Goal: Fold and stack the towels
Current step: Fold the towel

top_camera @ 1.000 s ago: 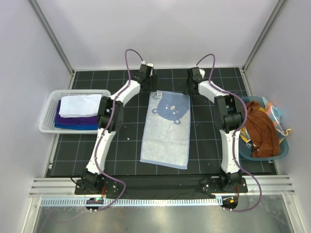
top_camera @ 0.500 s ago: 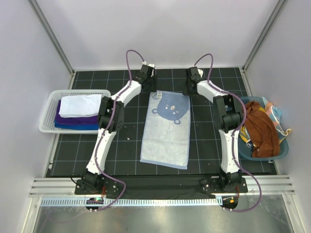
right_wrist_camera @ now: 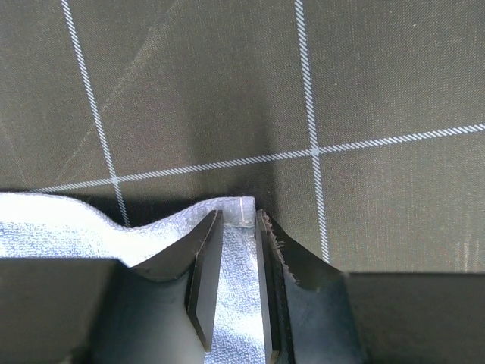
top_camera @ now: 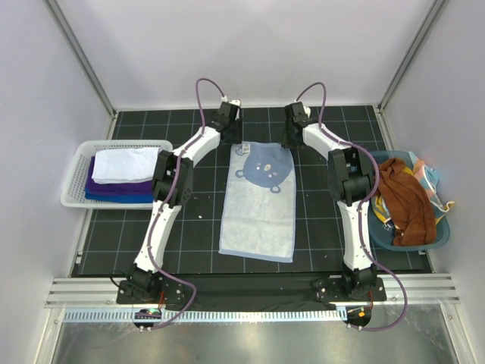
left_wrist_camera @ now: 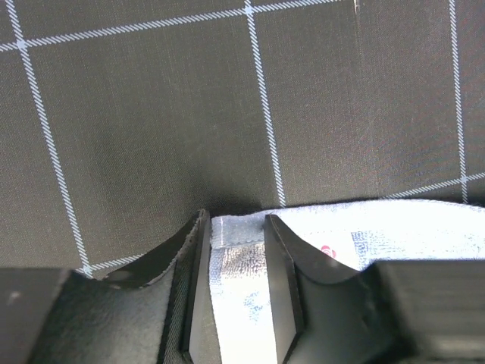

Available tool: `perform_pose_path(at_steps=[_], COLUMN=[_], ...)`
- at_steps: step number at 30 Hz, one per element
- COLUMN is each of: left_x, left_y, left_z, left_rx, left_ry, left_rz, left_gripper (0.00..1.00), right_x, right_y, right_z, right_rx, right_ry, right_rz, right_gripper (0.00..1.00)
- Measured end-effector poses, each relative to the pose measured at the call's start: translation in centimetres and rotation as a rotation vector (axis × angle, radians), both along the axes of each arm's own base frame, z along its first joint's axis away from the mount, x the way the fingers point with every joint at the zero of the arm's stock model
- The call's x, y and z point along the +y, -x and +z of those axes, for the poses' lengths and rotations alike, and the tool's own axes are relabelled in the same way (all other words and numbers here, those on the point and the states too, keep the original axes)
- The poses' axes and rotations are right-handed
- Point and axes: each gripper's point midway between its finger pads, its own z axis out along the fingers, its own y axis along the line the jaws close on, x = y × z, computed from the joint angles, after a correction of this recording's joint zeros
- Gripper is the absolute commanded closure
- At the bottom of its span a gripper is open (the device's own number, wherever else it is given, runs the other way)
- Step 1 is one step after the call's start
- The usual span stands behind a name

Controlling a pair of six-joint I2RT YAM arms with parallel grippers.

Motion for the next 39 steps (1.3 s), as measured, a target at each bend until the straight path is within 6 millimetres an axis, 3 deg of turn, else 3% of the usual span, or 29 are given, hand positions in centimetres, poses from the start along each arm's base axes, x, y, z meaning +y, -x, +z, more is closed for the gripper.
perform_pose_path(at_steps=[5,10,15,20,27,39], left_x=[0.2,0.3,0.4,0.7,1.0,1.1], left_y=[0.0,0.0,-0.1,-0.2,-0.3,-0.9], left_z=[0.0,0.0,0.1,0.2,1.2,7.4], left_rx=[-0.002,-0.002,-0.012,-0.023,-0.04,-0.143], left_ry=[-0.003,-0.001,-0.014,-0.033,-0.037,-0.004], left_rz=[0.015,0.026,0.04,0.059,0.066,0.057], left_gripper=[0.75,0.92,1.0,1.0,1.0,1.0], right_x=[0.0,-0.1,-0.1,-0.2,-0.6,-0.6], right_y=[0.1,0.1,-0.1,-0.5,-0.6,-1.7], right_z=[0.0,0.0,0.0,0.0,0.5,5.4], right_rx=[0.003,0.002,-0.008,-0.036,-0.079,-0.199], right_ry=[0.003,0.005,0.01,0.013,0.025,0.005], right_rz=[0.003,0.003,0.002,-0.002,-0.013,-0.018], right_gripper=[0.75,0.85,0.91,0.98,0.99,0.99])
